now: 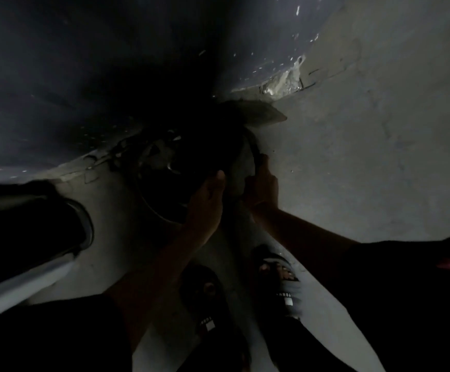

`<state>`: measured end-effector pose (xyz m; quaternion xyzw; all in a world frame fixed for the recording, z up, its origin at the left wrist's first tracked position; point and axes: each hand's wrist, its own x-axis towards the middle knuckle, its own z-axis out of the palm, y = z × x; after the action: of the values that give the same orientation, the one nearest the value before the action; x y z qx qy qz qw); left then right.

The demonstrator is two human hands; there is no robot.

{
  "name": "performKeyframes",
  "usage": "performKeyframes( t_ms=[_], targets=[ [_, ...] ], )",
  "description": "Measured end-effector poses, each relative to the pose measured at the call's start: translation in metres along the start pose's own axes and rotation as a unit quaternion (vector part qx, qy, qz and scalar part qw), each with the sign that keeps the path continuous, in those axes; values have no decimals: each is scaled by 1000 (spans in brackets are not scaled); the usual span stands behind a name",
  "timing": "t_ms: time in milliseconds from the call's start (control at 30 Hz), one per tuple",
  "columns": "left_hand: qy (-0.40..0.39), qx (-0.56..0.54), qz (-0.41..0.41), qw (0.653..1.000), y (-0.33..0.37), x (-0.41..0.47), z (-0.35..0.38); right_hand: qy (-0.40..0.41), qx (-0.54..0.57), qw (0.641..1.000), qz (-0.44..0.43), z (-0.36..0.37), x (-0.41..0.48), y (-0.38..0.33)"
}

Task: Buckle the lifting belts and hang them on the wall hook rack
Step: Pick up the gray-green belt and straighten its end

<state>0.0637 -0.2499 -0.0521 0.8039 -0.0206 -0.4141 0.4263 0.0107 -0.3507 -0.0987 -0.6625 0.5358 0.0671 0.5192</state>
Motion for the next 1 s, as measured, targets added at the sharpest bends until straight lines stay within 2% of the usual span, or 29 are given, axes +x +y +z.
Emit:
performKeyframes(
  t_ms=[67, 133, 200, 267, 333, 433, 467, 533, 633, 667, 700, 767, 833, 933, 1000],
  targets=[
    [-8, -19, 1, 1000, 18, -19, 1, 19, 41, 999, -28, -14, -35, -12],
    [-26, -22, -7, 999, 37, -37, -2, 16, 102, 994, -22, -33, -74, -29],
    [-23, -47, -43, 998, 63, -52, -8, -21, 191, 981, 39, -52, -115, -46],
    [27, -135, -98, 986, 90, -65, -12, -52, 220, 971, 78, -70, -157, -64],
    [40, -225, -179, 957, 115, -85, -15, -72, 134, 987, 43, -88, -190, -83],
    [5, -262, -224, 939, 137, -122, -24, -87, 59, 994, -36, -120, -238, -111],
    [3, -271, -215, 938, 147, -135, -29, -69, 31, 995, -71, -132, -252, -120],
    [24, -293, -176, 939, 173, -167, -39, 25, -42, 990, -136, -156, -276, -137],
    [1, -218, -122, 968, 228, -234, -55, 153, -57, 977, -139, -198, -303, -175],
    [-5, -188, -103, 977, 247, -255, -61, 160, -58, 978, -124, -214, -312, -191],
    [-4, -172, -83, 982, 268, -279, -69, 139, -43, 984, -101, -229, -322, -208],
    [-9, -174, -39, 984, 313, -321, -87, 45, 24, 997, -58, -260, -347, -247],
    [-1, -173, -14, 985, 358, -364, -107, -18, 109, 991, -69, -286, -377, -287],
    [-5, -223, 18, 975, 401, -419, -132, -19, 226, 971, -78, -318, -424, -340],
    [-14, -263, 14, 965, 422, -456, -146, -53, 275, 957, -78, -334, -454, -367]
  ],
)
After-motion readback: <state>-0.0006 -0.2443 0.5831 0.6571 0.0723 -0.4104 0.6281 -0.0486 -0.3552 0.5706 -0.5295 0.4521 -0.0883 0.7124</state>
